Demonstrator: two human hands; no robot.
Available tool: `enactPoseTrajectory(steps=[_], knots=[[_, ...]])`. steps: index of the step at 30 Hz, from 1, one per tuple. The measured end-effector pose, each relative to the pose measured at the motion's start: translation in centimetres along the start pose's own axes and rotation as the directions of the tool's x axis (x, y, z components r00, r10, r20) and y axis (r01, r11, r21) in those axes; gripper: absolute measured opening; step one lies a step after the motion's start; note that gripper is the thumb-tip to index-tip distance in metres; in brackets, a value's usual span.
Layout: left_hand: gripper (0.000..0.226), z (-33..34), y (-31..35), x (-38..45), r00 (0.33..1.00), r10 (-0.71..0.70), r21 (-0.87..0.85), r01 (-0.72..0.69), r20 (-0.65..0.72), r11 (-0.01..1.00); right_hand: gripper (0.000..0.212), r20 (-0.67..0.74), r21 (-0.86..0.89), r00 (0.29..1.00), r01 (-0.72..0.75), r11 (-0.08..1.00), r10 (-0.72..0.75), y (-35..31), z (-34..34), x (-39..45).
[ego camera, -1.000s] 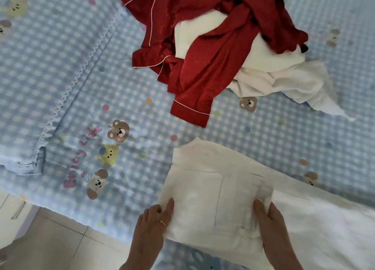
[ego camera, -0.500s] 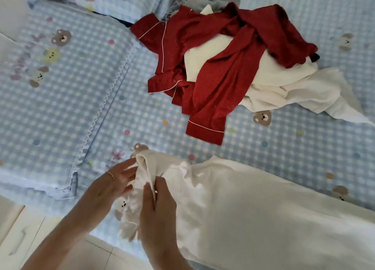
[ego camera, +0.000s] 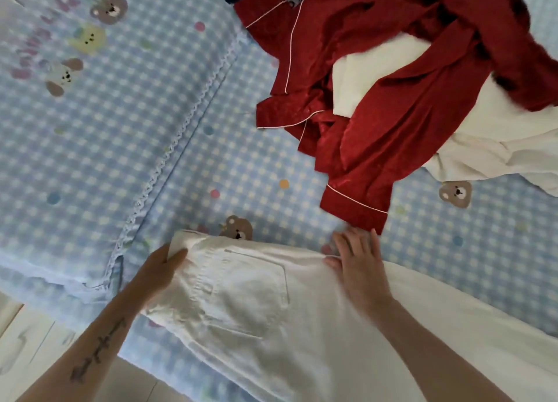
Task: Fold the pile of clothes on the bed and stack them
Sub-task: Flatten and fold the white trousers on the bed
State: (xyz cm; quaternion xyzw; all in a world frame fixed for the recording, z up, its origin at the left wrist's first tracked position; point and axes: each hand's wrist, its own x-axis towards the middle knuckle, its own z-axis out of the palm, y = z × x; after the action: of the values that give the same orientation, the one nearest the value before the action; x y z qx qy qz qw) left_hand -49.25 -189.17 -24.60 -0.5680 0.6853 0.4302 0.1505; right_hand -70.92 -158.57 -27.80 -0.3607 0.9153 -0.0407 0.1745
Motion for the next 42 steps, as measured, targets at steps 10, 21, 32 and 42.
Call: enactPoseTrajectory(steps=[10,21,32,42], knots=[[0.036,-1.3,-0.3,-1.3,0.996,0.004,0.194,-0.021,0.088,0.981,0.059,0.019,0.141,0.991,-0.135,0.981,0.134,-7.3,4.3,-8.8],[0.018,-2.6,9.4,-17.0,0.917,0.356,-0.194,-0.321,0.181,0.927,0.061,0.54,0.819,0.826,-0.56,0.128,0.158,-10.6,-10.2,-10.0],[0.036,18.9,8.2,-25.9,0.556,0.818,0.098,-0.831,0.145,0.548,0.053,0.633,0.762,0.623,-0.608,-0.224,0.46,5.0,-10.8,-20.6],[0.061,28.2,4.4,-21.0,0.651,0.659,0.631,-0.701,0.377,0.331,0.028,0.436,0.606,0.59,-0.751,0.263,0.679,15.6,-1.7,-23.9]])
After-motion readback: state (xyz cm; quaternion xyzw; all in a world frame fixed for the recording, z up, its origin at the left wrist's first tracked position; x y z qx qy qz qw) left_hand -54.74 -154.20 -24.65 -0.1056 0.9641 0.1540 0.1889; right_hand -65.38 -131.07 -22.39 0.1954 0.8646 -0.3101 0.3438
